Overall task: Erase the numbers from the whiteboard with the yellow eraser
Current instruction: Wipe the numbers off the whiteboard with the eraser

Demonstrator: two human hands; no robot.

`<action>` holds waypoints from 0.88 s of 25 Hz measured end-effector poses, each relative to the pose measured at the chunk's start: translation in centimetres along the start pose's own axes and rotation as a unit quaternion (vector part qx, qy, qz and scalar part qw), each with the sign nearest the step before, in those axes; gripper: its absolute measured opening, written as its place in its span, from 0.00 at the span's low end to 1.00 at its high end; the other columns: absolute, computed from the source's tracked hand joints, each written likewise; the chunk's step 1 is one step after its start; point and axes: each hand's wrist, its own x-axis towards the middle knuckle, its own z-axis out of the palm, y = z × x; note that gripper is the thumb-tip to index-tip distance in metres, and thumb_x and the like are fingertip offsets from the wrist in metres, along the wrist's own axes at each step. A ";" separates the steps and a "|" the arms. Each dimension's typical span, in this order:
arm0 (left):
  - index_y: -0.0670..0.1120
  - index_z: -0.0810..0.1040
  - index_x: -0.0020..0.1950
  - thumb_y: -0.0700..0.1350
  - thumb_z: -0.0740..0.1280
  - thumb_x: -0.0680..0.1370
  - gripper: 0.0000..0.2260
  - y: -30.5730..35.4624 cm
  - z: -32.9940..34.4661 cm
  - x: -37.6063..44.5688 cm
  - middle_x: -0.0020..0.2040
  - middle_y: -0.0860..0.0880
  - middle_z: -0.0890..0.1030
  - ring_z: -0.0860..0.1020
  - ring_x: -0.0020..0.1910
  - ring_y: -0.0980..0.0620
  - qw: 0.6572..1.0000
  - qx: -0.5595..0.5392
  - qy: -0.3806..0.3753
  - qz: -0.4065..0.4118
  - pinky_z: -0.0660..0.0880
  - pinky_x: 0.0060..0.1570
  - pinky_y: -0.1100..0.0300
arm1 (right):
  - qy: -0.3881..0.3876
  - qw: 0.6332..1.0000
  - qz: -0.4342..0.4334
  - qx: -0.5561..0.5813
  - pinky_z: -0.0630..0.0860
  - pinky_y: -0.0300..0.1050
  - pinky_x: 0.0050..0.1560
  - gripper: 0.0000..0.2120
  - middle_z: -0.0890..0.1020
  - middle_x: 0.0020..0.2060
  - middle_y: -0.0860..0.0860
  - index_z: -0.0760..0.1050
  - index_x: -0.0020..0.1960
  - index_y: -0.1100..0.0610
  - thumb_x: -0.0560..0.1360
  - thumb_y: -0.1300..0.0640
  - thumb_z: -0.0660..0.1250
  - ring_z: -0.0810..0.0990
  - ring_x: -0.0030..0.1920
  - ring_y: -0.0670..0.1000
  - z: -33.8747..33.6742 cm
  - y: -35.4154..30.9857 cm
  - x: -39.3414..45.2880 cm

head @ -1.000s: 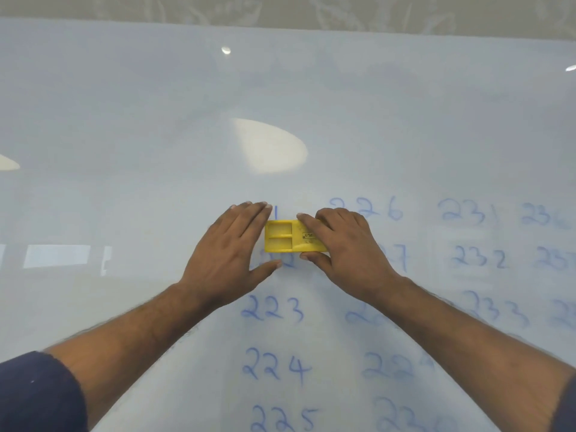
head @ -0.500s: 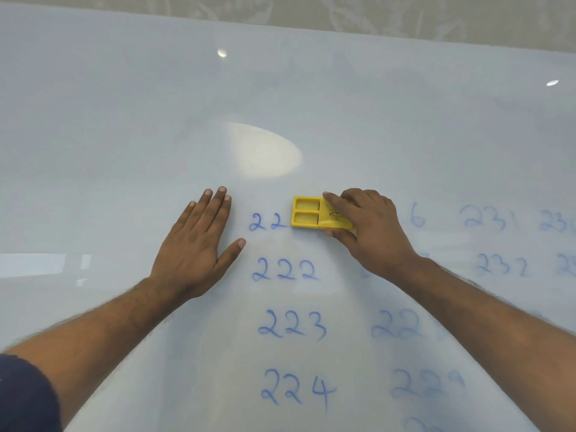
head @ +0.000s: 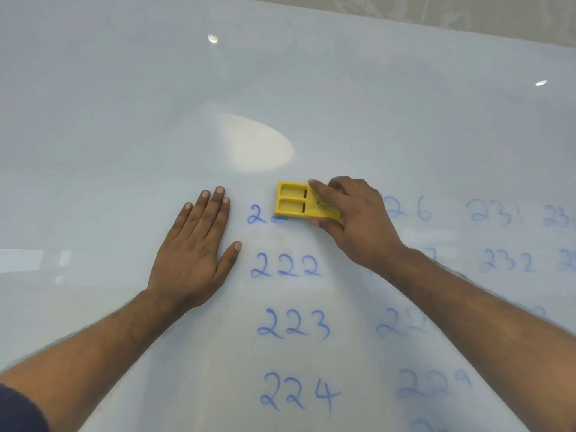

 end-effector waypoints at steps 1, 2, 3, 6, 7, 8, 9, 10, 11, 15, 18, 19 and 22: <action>0.42 0.52 0.83 0.57 0.50 0.84 0.31 -0.1 0.0 0.0 0.84 0.46 0.52 0.50 0.83 0.48 1.000 0.000 0.000 0.002 0.47 0.82 0.51 | 0.001 1.000 -0.002 0.003 0.64 0.46 0.50 0.26 0.76 0.53 0.52 0.72 0.70 0.52 0.74 0.46 0.67 0.73 0.49 0.56 0.4 -0.6 0.4; 0.42 0.53 0.83 0.57 0.50 0.84 0.31 -0.2 0.0 -0.1 0.84 0.46 0.52 0.50 0.83 0.48 1.000 0.000 -0.001 0.003 0.48 0.81 0.51 | -0.002 1.000 -0.006 0.006 0.63 0.46 0.50 0.26 0.76 0.53 0.52 0.72 0.70 0.52 0.74 0.46 0.66 0.73 0.49 0.55 0.6 -1.0 0.3; 0.42 0.53 0.83 0.57 0.50 0.84 0.31 -0.4 0.0 -0.3 0.84 0.46 0.52 0.51 0.83 0.48 1.000 0.000 -0.002 0.006 0.48 0.81 0.50 | -0.006 1.000 -0.014 0.009 0.64 0.46 0.50 0.26 0.76 0.53 0.52 0.72 0.71 0.52 0.74 0.45 0.66 0.72 0.49 0.55 0.7 -1.2 -0.1; 0.42 0.53 0.83 0.56 0.50 0.84 0.31 -0.5 0.0 -0.8 0.84 0.46 0.52 0.51 0.83 0.49 1.000 0.004 0.001 0.012 0.49 0.81 0.49 | -0.023 0.999 -0.049 0.000 0.68 0.49 0.50 0.26 0.76 0.54 0.51 0.71 0.71 0.51 0.75 0.43 0.62 0.72 0.49 0.54 0.1 -0.6 -2.1; 0.42 0.53 0.83 0.56 0.50 0.85 0.30 -0.6 0.0 -0.9 0.84 0.46 0.53 0.51 0.83 0.49 1.000 0.006 0.001 0.012 0.49 0.81 0.50 | -0.027 0.998 -0.057 -0.006 0.68 0.49 0.51 0.26 0.76 0.54 0.51 0.71 0.71 0.51 0.75 0.43 0.61 0.72 0.49 0.54 -0.3 -0.1 -2.5; 0.42 0.53 0.83 0.55 0.49 0.85 0.30 -0.6 0.0 -1.0 0.84 0.46 0.53 0.51 0.83 0.49 1.000 0.009 0.003 0.011 0.49 0.81 0.50 | -0.028 0.998 -0.059 -0.011 0.68 0.49 0.51 0.26 0.76 0.54 0.52 0.71 0.71 0.51 0.75 0.43 0.61 0.72 0.50 0.54 -0.5 0.2 -2.5; 0.42 0.53 0.83 0.54 0.49 0.85 0.29 -0.5 0.1 -1.1 0.84 0.46 0.53 0.51 0.83 0.49 1.000 0.012 0.005 0.010 0.49 0.81 0.50 | -0.026 0.998 -0.052 -0.013 0.69 0.50 0.51 0.26 0.76 0.54 0.52 0.71 0.71 0.51 0.75 0.43 0.63 0.73 0.50 0.54 -0.6 0.3 -2.1; 0.42 0.53 0.83 0.53 0.48 0.85 0.28 -0.5 0.2 -1.1 0.84 0.46 0.53 0.51 0.83 0.49 1.000 0.015 0.007 0.008 0.48 0.81 0.50 | -0.018 0.999 -0.039 -0.013 0.69 0.50 0.51 0.26 0.76 0.54 0.52 0.71 0.71 0.51 0.75 0.44 0.64 0.73 0.50 0.55 -0.5 0.2 -1.3; 0.42 0.53 0.83 0.52 0.48 0.85 0.27 -0.5 0.2 -1.1 0.84 0.46 0.53 0.51 0.83 0.49 1.000 0.016 0.008 0.007 0.48 0.81 0.51 | -0.008 1.000 -0.022 -0.009 0.69 0.50 0.51 0.27 0.76 0.54 0.52 0.72 0.70 0.52 0.74 0.45 0.66 0.74 0.49 0.56 -0.3 -0.1 -0.4; 0.41 0.54 0.83 0.50 0.49 0.85 0.27 -0.4 0.3 -1.4 0.84 0.46 0.54 0.52 0.83 0.48 1.000 0.003 0.021 0.002 0.50 0.81 0.50 | 0.024 1.000 -0.001 0.007 0.67 0.49 0.49 0.27 0.77 0.53 0.54 0.73 0.69 0.53 0.72 0.47 0.68 0.74 0.49 0.58 1.4 -3.0 1.3; 0.41 0.55 0.83 0.50 0.49 0.85 0.27 -0.5 0.3 -2.0 0.84 0.46 0.54 0.52 0.83 0.48 1.000 0.002 0.022 0.002 0.51 0.81 0.49 | -0.006 0.999 -0.041 0.009 0.67 0.49 0.50 0.27 0.76 0.54 0.53 0.71 0.71 0.52 0.74 0.46 0.66 0.73 0.50 0.56 1.9 -3.7 -0.9; 0.41 0.55 0.83 0.50 0.49 0.85 0.27 -0.5 0.3 -2.2 0.84 0.45 0.54 0.52 0.83 0.48 1.000 0.003 0.023 0.003 0.51 0.81 0.49 | -0.018 0.998 -0.054 0.004 0.68 0.49 0.51 0.27 0.76 0.55 0.52 0.71 0.71 0.52 0.75 0.45 0.65 0.74 0.50 0.56 1.7 -3.3 -1.7; 0.40 0.55 0.83 0.49 0.49 0.85 0.27 -0.4 0.3 -2.7 0.84 0.45 0.54 0.53 0.83 0.47 1.000 0.006 0.025 0.000 0.51 0.81 0.48 | -0.024 0.998 -0.056 -0.010 0.71 0.51 0.51 0.27 0.76 0.55 0.52 0.71 0.71 0.52 0.75 0.43 0.61 0.74 0.51 0.56 0.6 -1.9 -2.1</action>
